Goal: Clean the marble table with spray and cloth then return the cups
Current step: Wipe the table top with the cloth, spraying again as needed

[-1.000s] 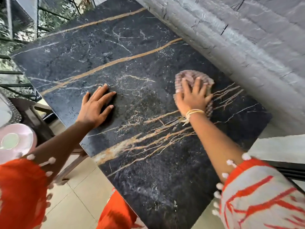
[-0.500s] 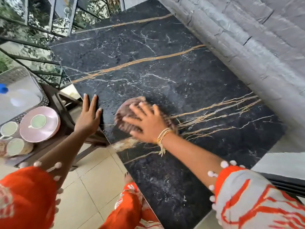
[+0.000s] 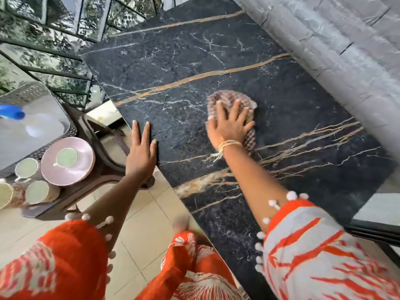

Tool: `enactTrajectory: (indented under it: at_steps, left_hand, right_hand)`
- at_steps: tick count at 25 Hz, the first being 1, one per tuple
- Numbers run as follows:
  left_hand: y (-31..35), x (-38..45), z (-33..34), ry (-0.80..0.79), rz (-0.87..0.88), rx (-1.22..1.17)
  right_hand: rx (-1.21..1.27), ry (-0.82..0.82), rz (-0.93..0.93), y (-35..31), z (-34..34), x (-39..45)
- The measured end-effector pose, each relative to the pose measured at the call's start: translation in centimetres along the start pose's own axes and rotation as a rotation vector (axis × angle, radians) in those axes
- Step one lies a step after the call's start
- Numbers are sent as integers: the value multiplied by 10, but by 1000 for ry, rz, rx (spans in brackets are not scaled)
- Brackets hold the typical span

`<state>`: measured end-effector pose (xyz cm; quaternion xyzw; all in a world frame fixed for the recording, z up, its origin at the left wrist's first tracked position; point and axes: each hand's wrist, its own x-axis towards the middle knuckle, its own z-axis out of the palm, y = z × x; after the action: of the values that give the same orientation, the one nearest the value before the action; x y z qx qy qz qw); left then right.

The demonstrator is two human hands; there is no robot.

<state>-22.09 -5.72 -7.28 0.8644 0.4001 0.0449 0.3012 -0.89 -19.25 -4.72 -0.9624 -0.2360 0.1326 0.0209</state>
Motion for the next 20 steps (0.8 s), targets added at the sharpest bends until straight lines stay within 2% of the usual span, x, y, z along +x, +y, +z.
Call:
enactTrajectory:
  at_steps: [3, 5, 7, 9, 11, 14, 16, 18, 20]
  left_hand:
    - [-1, 2, -1, -10, -14, -21]
    - [1, 2, -4, -10, -81, -25]
    - [6, 1, -8, -20, -157, 18]
    - [15, -5, -8, -20, -153, 126]
    - [27, -14, -1, -29, -62, 235]
    - [52, -37, 21, -80, 108, 324]
    - [74, -54, 38, -116, 153, 313]
    - [89, -65, 52, -171, 151, 281]
    - [97, -73, 62, -198, 139, 286]
  right_hand:
    - [-112, -28, -353, -41, 18, -58]
    - [-158, -47, -544, -40, 28, -98]
    - [-190, -71, -697, -14, 30, -116]
    - [-216, -56, -786, 32, 24, -99]
    - [-239, 8, -661, 91, 6, -62]
    - [-192, 80, -185, 202, -23, -12]
    - [-69, 85, 134, 270, -32, -1]
    - [15, 70, 361, 304, -34, -2]
    - [66, 58, 445, 299, -32, -4]
